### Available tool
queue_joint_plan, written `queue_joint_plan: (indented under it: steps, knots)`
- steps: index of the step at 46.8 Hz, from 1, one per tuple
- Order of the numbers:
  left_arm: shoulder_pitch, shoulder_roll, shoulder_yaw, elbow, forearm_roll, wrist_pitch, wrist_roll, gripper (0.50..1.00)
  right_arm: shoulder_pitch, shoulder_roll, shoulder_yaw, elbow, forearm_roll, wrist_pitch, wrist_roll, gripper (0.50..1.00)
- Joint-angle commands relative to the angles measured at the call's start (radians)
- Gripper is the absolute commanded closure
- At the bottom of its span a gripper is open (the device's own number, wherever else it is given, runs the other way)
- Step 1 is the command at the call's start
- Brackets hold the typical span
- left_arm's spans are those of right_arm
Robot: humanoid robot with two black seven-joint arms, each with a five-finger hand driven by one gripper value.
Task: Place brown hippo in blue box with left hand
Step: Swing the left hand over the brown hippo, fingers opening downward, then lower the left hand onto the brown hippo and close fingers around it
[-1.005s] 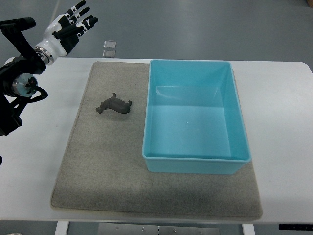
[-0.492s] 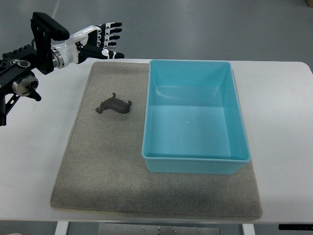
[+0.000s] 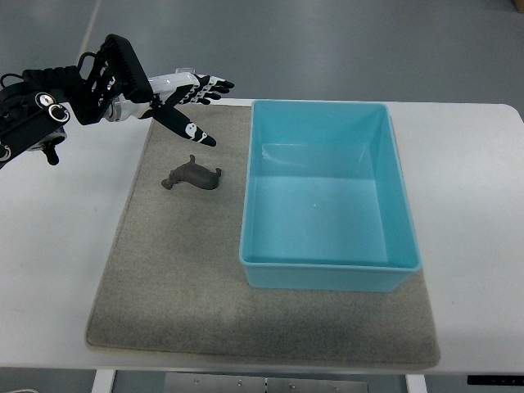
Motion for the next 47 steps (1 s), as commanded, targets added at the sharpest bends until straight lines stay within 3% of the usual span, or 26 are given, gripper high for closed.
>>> queue_joint_plan:
  steps: [1, 25, 47]
  knots:
    - [-0.01, -0.001, 0.003, 0.0, 0.067, -0.009, 0.0, 0.506, 0.0, 0.0, 0.0, 0.0, 0.001, 0.0, 0.0, 0.564]
    - [-0.036, 0.001, 0.005, -0.044, 0.452, -0.078, 0.0, 0.506, 0.0, 0.0, 0.0, 0.002, 0.001, 0.0, 0.0, 0.564]
    - [-0.034, 0.024, 0.054, -0.104, 0.571, -0.109, -0.002, 0.506, 0.0, 0.0, 0.0, 0.0, -0.001, 0.0, 0.0, 0.564]
